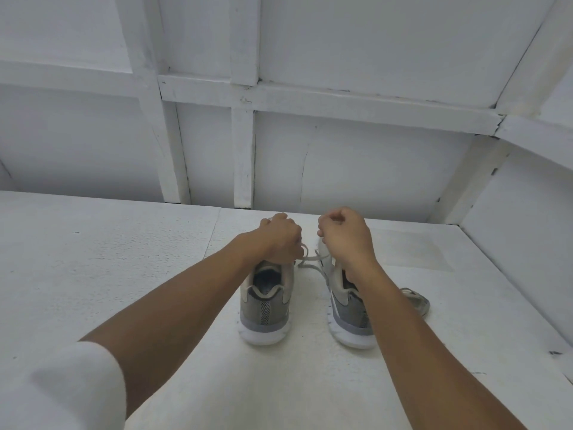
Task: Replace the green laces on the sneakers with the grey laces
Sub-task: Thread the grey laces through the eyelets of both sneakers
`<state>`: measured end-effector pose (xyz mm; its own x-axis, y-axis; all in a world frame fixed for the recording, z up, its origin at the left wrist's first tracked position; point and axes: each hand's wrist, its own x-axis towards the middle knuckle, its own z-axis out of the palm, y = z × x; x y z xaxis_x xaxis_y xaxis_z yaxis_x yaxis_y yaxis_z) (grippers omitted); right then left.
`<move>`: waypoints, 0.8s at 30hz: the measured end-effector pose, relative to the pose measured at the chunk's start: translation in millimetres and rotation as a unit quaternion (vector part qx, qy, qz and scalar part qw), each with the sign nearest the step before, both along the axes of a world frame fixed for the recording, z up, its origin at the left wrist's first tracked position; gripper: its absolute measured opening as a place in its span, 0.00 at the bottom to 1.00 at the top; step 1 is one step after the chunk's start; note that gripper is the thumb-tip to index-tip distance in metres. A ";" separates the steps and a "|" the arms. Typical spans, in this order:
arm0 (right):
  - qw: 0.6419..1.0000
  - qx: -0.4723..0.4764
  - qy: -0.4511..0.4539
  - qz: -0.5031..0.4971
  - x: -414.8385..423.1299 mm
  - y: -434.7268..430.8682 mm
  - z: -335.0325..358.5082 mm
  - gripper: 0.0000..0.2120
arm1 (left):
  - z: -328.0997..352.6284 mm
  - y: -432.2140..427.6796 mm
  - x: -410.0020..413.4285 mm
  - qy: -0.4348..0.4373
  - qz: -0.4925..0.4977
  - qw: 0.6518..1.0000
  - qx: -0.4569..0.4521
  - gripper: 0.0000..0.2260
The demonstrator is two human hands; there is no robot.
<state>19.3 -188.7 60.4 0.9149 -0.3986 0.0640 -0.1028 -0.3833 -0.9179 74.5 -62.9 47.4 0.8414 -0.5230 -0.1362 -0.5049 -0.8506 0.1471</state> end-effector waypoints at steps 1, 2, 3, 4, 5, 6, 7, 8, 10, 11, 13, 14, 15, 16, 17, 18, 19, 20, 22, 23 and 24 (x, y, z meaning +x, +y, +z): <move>0.999 -0.041 0.002 0.002 -1.7 -0.9 1.4 0.06 | 2.0 1.0 -0.5 0.005 0.010 1.000 -0.028 0.13; 0.997 -0.077 0.008 0.008 -2.8 -1.7 2.8 0.08 | 5.0 2.7 -1.3 0.019 0.026 0.997 -0.071 0.14; 0.994 -0.104 0.017 0.014 -3.1 -3.4 3.0 0.09 | 8.1 5.8 -1.6 0.044 0.039 0.990 -0.127 0.15; 0.992 -0.118 0.028 0.023 -3.3 -3.8 3.6 0.09 | 11.9 9.3 -2.1 0.068 0.048 0.978 -0.191 0.16; 0.991 -0.126 0.036 0.035 -3.2 -4.3 3.3 0.11 | 16.4 12.6 -3.5 0.088 0.057 0.964 -0.245 0.16; 0.988 -0.140 0.043 0.047 -3.2 -4.1 3.2 0.13 | 22.0 14.5 -4.9 0.104 0.069 0.951 -0.284 0.13; 0.984 -0.159 0.050 0.061 -2.6 -3.8 2.4 0.16 | 28.1 15.7 -6.8 0.115 0.076 0.940 -0.313 0.10; 0.981 -0.172 0.057 0.075 -2.0 -2.9 2.1 0.17 | 34.4 16.1 -9.2 0.119 0.079 0.931 -0.337 0.08; 0.977 -0.174 0.064 0.101 -0.4 0.2 3.8 0.11 | 47.3 15.5 -17.0 0.115 0.066 0.915 -0.381 0.07; 0.976 -0.176 0.063 0.110 0.8 1.2 5.1 0.08 | 52.4 14.9 -21.9 0.112 0.057 0.910 -0.394 0.07; 0.975 -0.178 0.059 0.121 4.6 0.7 10.3 0.11 | 57.3 15.5 -31.7 0.095 0.044 0.914 -0.392 0.06; 0.977 -0.158 0.066 0.126 7.8 -0.6 13.4 0.11 | 56.3 17.0 -35.8 0.086 0.043 0.917 -0.386 0.06; 0.981 -0.122 0.077 0.127 10.4 -2.6 16.6 0.10 | 53.8 18.6 -40.0 0.078 0.044 0.919 -0.384 0.06; 0.986 -0.083 0.084 0.122 13.6 -5.5 19.5 0.09 | 50.0 20.2 -43.9 0.071 0.046 0.918 -0.389 0.07; 0.989 -0.046 0.086 0.109 16.9 -9.1 22.0 0.10 | 45.8 22.0 -48.8 0.060 0.049 0.916 -0.393 0.07; 0.992 -0.009 0.084 0.094 20.8 -12.6 24.7 0.12 | 40.7 24.0 -53.1 0.049 0.053 0.916 -0.395 0.07; 0.993 0.030 0.081 0.082 24.7 -15.8 27.7 0.13 | 35.4 25.8 -57.0 0.039 0.057 0.916 -0.394 0.06; 0.991 0.074 0.077 0.076 27.3 -17.9 30.8 0.12 | 29.6 27.6 -60.5 0.034 0.061 0.915 -0.396 0.06; 0.980 0.168 0.068 0.084 30.0 -19.7 37.2 0.11 | 18.3 30.5 -67.0 0.037 0.068 0.911 -0.404 0.05; 0.973 0.202 0.058 0.092 30.6 -19.8 40.7 0.11 | 13.1 30.7 -69.3 0.037 0.072 0.911 -0.403 0.05; 0.968 0.227 0.044 0.102 30.4 -19.0 43.5 0.11 | 8.4 31.0 -71.3 0.031 0.079 0.911 -0.403 0.04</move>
